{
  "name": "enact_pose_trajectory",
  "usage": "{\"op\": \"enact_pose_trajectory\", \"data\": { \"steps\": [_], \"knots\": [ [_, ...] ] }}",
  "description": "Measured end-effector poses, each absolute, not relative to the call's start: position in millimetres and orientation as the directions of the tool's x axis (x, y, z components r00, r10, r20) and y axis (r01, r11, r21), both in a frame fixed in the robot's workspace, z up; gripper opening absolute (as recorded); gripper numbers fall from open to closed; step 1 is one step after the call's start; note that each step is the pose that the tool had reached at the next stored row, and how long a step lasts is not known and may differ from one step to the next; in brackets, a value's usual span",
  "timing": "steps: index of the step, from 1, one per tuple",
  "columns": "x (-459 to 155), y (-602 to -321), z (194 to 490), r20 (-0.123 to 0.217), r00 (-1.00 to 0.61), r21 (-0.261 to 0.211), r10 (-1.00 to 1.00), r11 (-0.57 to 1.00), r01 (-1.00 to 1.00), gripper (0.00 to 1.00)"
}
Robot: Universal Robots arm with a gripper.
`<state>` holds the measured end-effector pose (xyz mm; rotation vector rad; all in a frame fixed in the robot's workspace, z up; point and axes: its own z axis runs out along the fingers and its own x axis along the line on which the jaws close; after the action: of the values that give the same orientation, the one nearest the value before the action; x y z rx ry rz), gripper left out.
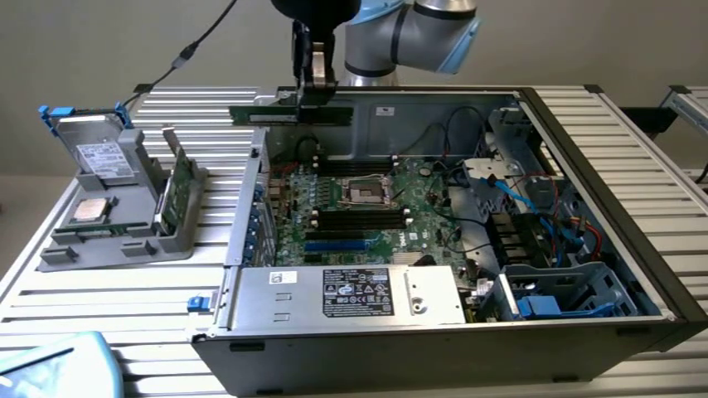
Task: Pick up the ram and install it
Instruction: 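Pick up the ram and move it above insertion slot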
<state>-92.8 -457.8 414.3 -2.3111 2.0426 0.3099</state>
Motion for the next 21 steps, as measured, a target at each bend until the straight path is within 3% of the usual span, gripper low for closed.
{"op": "enact_pose_trajectory", "data": {
  "steps": [13,21],
  "knots": [
    [-36.1,-457.6,398.7,-0.170,0.112,0.104,-0.979,-0.131,-0.986,0.13],
    [-23.7,-456.2,395.7,-0.117,0.109,0.128,-0.987,-0.124,-0.984,0.13]
  ]
}}
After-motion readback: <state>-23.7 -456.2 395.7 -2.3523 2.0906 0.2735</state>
